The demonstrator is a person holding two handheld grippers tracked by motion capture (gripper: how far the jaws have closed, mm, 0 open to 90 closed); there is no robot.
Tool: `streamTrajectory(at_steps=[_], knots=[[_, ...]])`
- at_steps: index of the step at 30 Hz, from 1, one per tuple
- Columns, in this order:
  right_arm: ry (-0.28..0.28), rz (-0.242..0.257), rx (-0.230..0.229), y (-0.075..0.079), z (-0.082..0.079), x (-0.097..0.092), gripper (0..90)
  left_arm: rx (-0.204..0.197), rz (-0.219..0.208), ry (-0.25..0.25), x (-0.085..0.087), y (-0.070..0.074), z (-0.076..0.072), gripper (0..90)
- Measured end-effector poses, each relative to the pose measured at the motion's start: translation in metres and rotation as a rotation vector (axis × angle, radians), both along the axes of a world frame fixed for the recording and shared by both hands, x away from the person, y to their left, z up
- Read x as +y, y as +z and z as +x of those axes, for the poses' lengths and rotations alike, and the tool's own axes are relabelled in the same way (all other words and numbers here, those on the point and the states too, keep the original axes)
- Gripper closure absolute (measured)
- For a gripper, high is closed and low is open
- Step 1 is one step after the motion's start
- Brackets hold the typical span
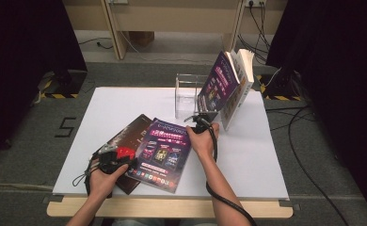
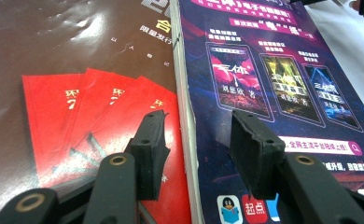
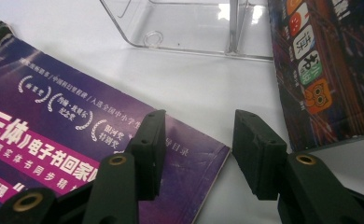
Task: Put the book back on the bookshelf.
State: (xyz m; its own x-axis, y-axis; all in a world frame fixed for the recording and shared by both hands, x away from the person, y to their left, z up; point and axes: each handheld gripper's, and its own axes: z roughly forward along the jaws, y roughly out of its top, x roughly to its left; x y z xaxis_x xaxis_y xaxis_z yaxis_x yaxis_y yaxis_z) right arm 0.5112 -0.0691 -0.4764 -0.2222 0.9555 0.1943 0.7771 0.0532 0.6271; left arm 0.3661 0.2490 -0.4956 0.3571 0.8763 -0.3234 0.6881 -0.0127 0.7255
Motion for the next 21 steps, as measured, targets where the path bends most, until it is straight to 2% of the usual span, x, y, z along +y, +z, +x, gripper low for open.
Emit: streamTrajectory(at_steps=[6,7,10,14,21], knots=[[-0.015,0.034,0.015,-0.0022,0.0006,-0.0013,53.4,-0.002,0.011,0.001,-0.0004,0.0004,-0.0003,54.2],[-0.004,0.032,0.007,-0.0028,0.0009,-0.0026,53.4,-0.001,0.011,0.001,-0.0004,0.0006,-0.0003,54.2],[-0.002,0.030,0.003,-0.0031,0.0004,-0.0027,53.4,-0.009,0.040,0.014,-0.0002,0.0020,-0.0012,54.2],[-0.003,0.040,0.009,-0.0031,0.0007,-0.0030,53.5,0.003,0.039,0.004,-0.0006,0.0018,-0.0006,52.2],[-0.002,0.052,0.030,-0.0020,0.0022,-0.0040,53.5,0.015,0.007,-0.024,-0.0037,0.0013,0.0007,52.8]])
